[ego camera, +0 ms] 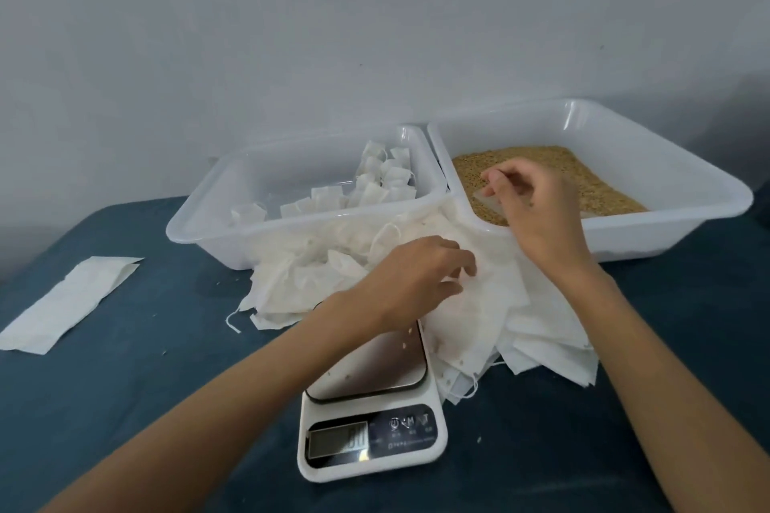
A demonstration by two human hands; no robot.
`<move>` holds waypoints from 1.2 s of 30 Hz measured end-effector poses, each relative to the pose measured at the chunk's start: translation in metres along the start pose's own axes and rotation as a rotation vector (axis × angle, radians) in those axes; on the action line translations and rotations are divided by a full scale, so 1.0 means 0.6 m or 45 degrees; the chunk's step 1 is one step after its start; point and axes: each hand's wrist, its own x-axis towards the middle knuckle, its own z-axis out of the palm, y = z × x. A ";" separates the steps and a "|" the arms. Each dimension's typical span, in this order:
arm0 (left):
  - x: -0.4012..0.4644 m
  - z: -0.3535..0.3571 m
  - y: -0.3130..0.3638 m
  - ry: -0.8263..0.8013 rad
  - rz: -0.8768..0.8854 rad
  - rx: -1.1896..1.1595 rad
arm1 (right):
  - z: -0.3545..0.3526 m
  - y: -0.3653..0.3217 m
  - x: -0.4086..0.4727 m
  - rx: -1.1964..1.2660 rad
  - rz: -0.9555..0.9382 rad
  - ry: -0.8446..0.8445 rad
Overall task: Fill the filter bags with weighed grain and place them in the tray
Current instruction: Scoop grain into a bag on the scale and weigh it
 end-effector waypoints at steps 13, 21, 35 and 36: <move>-0.035 -0.008 -0.024 0.894 -0.331 -0.775 | -0.001 -0.014 -0.008 0.084 -0.067 0.063; -0.061 0.006 -0.057 1.131 -0.689 -1.563 | 0.032 -0.047 -0.044 0.461 0.120 -0.736; -0.085 0.010 -0.053 1.136 -0.382 -1.036 | 0.066 -0.049 -0.059 0.620 0.274 -0.538; -0.085 0.010 -0.049 1.046 -0.324 -1.095 | 0.070 -0.051 -0.062 0.617 0.257 -0.553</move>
